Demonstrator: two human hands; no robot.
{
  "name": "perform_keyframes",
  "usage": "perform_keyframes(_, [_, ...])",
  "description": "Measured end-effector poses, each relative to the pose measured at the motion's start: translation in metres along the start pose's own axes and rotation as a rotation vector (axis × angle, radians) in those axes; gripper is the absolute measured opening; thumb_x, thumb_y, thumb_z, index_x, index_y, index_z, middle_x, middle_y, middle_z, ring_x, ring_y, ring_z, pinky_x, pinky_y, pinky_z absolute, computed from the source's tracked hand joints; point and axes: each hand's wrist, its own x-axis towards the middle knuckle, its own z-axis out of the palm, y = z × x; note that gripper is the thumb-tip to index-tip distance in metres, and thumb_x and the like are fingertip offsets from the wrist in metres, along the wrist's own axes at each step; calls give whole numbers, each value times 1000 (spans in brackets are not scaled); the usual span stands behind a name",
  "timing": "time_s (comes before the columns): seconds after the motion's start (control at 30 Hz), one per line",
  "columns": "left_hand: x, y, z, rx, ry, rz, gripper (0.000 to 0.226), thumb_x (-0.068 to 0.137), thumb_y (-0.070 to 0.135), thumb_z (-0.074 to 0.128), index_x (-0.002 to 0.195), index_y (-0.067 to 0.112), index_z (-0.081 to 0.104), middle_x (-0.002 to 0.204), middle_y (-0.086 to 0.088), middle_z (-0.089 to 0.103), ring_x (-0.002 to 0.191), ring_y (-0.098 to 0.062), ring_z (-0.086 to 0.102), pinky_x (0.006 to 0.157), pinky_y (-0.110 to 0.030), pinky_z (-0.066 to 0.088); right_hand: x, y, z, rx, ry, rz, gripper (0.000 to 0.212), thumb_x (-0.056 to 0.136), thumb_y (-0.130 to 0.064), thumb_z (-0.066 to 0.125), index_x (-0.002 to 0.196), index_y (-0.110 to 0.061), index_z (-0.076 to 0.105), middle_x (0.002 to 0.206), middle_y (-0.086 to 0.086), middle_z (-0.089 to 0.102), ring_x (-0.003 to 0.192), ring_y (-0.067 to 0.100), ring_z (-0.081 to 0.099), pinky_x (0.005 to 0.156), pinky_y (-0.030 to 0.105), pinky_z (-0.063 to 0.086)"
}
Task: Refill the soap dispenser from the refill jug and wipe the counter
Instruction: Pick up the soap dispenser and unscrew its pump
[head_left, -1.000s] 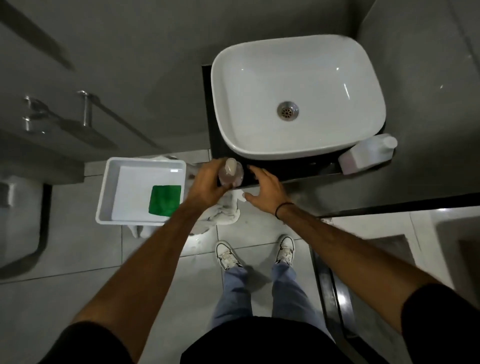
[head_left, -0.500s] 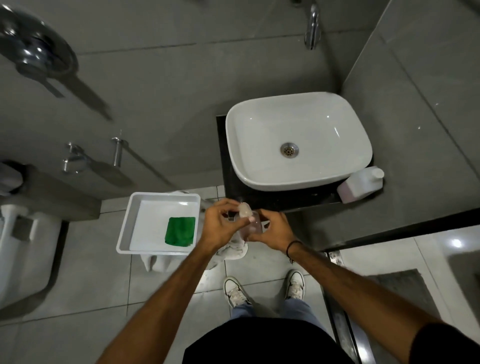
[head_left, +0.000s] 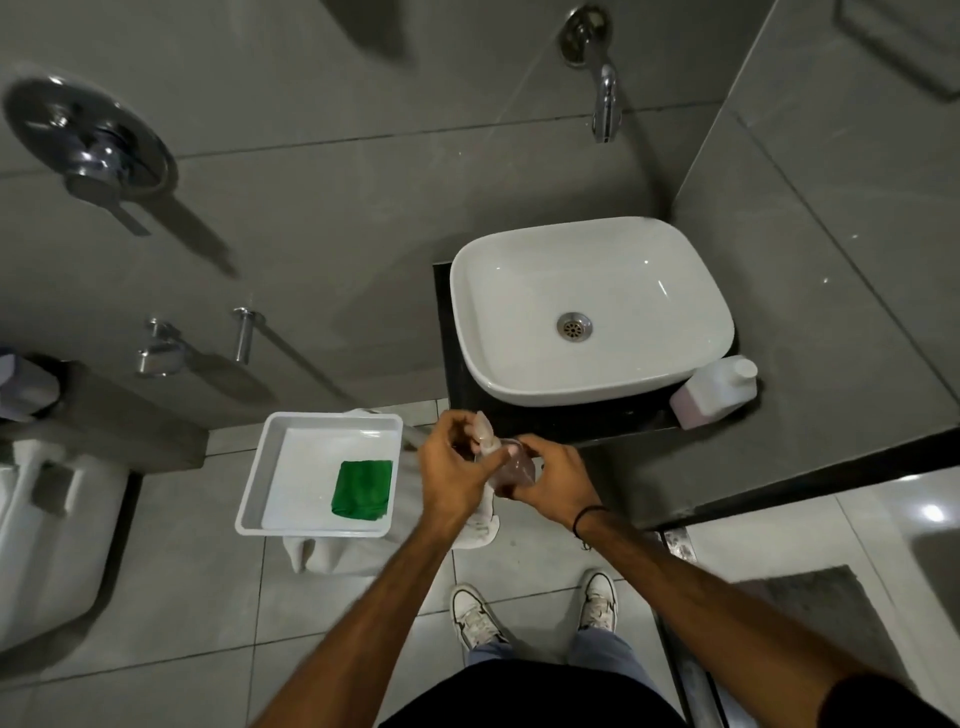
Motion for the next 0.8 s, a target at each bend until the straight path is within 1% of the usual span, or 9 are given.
perform_keyframes(0.1, [2, 4, 8, 9, 173, -66, 58, 56, 51, 93, 92, 24, 57, 79, 10, 65, 69, 4, 61, 61, -5, 48, -1, 4, -1, -61, 40, 11, 65, 59, -42, 94, 114, -31, 62, 110, -10, 71, 95, 6, 64, 83, 28, 59])
perform_keyframes(0.17, [9, 7, 10, -7, 224, -104, 55, 57, 56, 91, 89, 23, 60, 76, 9, 66, 64, 5, 60, 59, -5, 48, -2, 12, -4, -63, 71, 34, 64, 59, -39, 94, 114, -28, 63, 108, -7, 71, 95, 10, 66, 82, 29, 58])
perform_keyframes(0.27, [22, 6, 4, -149, 179, -163, 36, 65, 40, 94, 84, 22, 69, 72, 6, 72, 61, 2, 65, 57, -12, 53, -2, 28, -15, -60, 79, 96, 59, 62, -31, 93, 113, -24, 65, 105, -1, 73, 94, 18, 69, 81, 32, 59])
perform_keyframes(0.4, [33, -12, -17, -242, 38, -273, 27, 67, 27, 95, 87, 19, 79, 81, 1, 78, 70, -10, 71, 62, -18, 57, 3, 53, -36, -49, 130, 210, 57, 61, -22, 92, 112, -21, 67, 101, 5, 73, 86, 20, 66, 74, 22, 49])
perform_keyframes(0.47, [36, -26, -25, -167, -9, -316, 29, 66, 23, 95, 90, 17, 80, 92, -1, 79, 80, -13, 72, 67, -15, 57, 7, 64, -46, -39, 145, 246, 57, 61, -20, 93, 113, -19, 67, 102, 7, 73, 89, 23, 67, 76, 22, 49])
perform_keyframes(0.53, [38, -39, -24, -58, -57, -353, 29, 66, 13, 95, 91, 15, 80, 95, -3, 78, 83, -12, 70, 67, -12, 54, 10, 74, -53, -18, 153, 255, 59, 60, -17, 94, 113, -17, 68, 103, 7, 73, 92, 25, 68, 80, 27, 54])
perform_keyframes(0.67, [49, -59, -3, 36, -152, -424, 30, 72, -12, 84, 100, -7, 73, 92, -6, 74, 75, -8, 74, 61, -9, 55, 20, 88, -58, 36, 177, 238, 63, 58, -8, 95, 116, -12, 69, 106, 9, 73, 95, 27, 69, 86, 36, 59])
perform_keyframes(0.73, [58, -66, 9, 146, -180, -381, 33, 72, -12, 84, 103, -9, 71, 89, -1, 71, 73, -17, 75, 61, -8, 55, 28, 93, -56, 53, 186, 219, 64, 57, -6, 95, 116, -11, 71, 108, 9, 73, 96, 26, 69, 86, 36, 59])
perform_keyframes(0.8, [65, -72, 20, 286, -193, -291, 35, 69, -2, 90, 101, -1, 75, 91, -3, 73, 83, -24, 74, 73, -20, 59, 37, 100, -53, 108, 199, 236, 63, 58, -4, 95, 115, -11, 71, 105, 6, 74, 92, 21, 69, 85, 33, 59])
